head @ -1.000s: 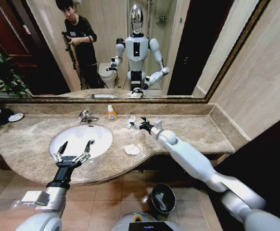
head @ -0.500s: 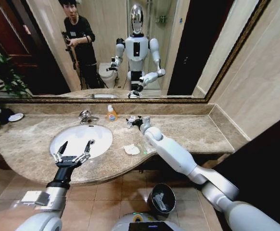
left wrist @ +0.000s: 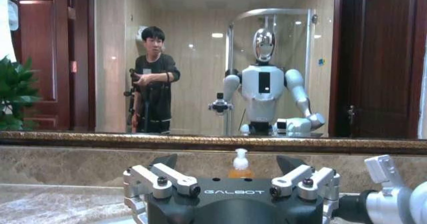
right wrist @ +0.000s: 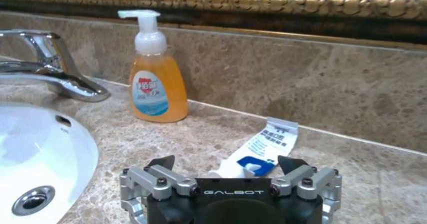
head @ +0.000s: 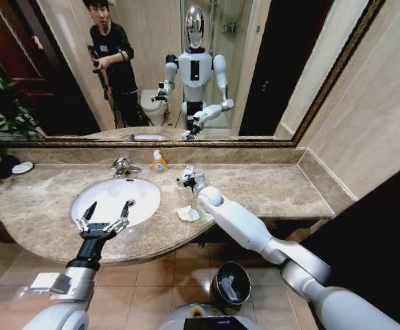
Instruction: Pick up the trash from the sink and place it in the trash bin.
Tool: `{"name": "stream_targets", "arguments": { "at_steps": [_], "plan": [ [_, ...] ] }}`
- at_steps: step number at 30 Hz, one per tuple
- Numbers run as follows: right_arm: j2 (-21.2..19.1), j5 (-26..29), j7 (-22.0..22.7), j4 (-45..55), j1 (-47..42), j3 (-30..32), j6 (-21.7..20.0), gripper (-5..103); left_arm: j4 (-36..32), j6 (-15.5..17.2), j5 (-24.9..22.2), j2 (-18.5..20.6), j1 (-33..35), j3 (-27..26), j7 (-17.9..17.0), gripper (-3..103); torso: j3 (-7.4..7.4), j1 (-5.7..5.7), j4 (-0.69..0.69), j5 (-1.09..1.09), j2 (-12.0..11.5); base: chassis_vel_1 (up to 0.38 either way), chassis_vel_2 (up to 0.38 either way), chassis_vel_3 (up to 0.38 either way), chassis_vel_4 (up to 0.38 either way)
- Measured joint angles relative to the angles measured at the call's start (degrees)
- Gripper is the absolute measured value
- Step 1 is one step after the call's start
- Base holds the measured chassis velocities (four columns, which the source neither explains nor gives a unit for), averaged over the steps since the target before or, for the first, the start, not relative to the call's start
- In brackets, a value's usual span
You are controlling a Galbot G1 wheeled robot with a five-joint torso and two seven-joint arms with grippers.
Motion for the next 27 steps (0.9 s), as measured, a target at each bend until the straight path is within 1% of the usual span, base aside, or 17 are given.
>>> {"name": "stream_targets", "arguments": {
  "at_steps": [2, 3, 4, 7, 8, 11, 13, 14, 19, 24, 25, 27],
  "plan": [
    [0.6, 0.0, 0.0, -0.9, 0.5, -0.4, 0.1, 101, 0.0, 0.0, 0.0, 0.0, 0.0, 0.0, 0.0, 100, 0.0, 0.0, 0.0, 0.0, 0.0, 0.0, 0.0, 0.0, 0.0],
    [1.2, 0.0, 0.1, -1.7, 0.8, -0.5, 0.2, 97, 0.0, 0.0, 0.0, 0.0, 0.0, 0.0, 0.0, 100, 0.0, 0.0, 0.0, 0.0, 0.0, 0.0, 0.0, 0.0, 0.0],
    [1.2, 0.0, 0.1, -1.7, 0.8, -0.5, 0.2, 97, 0.0, 0.0, 0.0, 0.0, 0.0, 0.0, 0.0, 100, 0.0, 0.0, 0.0, 0.0, 0.0, 0.0, 0.0, 0.0, 0.0],
    [1.7, 0.4, 0.8, -3.0, 1.1, 0.0, 0.1, 82, 0.0, 0.0, 0.0, 0.0, 0.0, 0.0, 0.0, 100, 0.0, 0.0, 0.0, 0.01, 0.0, 0.0, 0.0, 0.0, 0.0],
    [1.7, 0.4, 0.8, -3.0, 1.1, 0.0, 0.1, 82, 0.0, 0.0, 0.0, 0.0, 0.0, 0.0, 0.0, 100, 0.0, 0.0, 0.0, 0.01, 0.0, 0.0, 0.0, 0.0, 0.0],
    [1.2, 0.6, 0.7, -3.2, 1.1, 0.4, 0.2, 65, 0.0, 0.0, 0.0, 0.0, 0.0, 0.0, 0.0, 100, 0.0, 0.0, 0.0, 0.01, 0.0, 0.0, 0.0, 0.0, 0.0],
    [0.8, 0.7, 0.6, -3.1, 0.9, 0.5, 0.2, 65, 0.0, 0.0, 0.0, 0.0, 0.0, 0.0, 0.0, 100, 0.0, 0.0, 0.0, 0.01, 0.0, 0.0, 0.0, 0.0, 0.0],
    [0.3, 0.8, 0.5, -2.9, 0.7, 0.5, 0.2, 57, 0.0, 0.0, 0.0, 0.0, 0.0, 0.0, 0.0, 100, 0.0, 0.0, 0.0, 0.01, 0.0, 0.0, 0.0, 0.0, 0.0],
    [-0.6, 1.1, 0.3, -2.0, -0.1, 0.9, 0.1, 54, 0.0, 0.0, 0.0, 0.0, 0.0, 0.0, 0.0, 100, 0.0, 0.0, 0.0, 0.01, 0.0, 0.0, 0.0, 0.0, 0.0],
    [-1.0, 1.1, -0.1, -1.9, -0.7, 1.2, 0.2, 57, 0.0, 0.0, 0.0, 0.0, 0.0, 0.0, 0.0, 100, 0.0, 0.0, 0.0, 0.01, 0.0, 0.0, 0.0, 0.0, 0.0],
    [-1.0, 1.1, -0.1, -1.9, -0.7, 1.2, 0.2, 54, 0.0, 0.0, 0.0, 0.0, 0.0, 0.0, 0.0, 100, 0.0, 0.0, 0.0, 0.01, 0.0, 0.0, 0.0, 0.0, 0.0],
    [-1.1, 1.1, -0.2, -1.9, -0.8, 1.3, 0.2, 52, 0.0, 0.0, 0.0, 0.0, 0.0, 0.0, 0.0, 100, 0.0, 0.0, 0.0, 0.01, 0.0, 0.0, 0.0, 0.0, 0.0]
  ]
}}
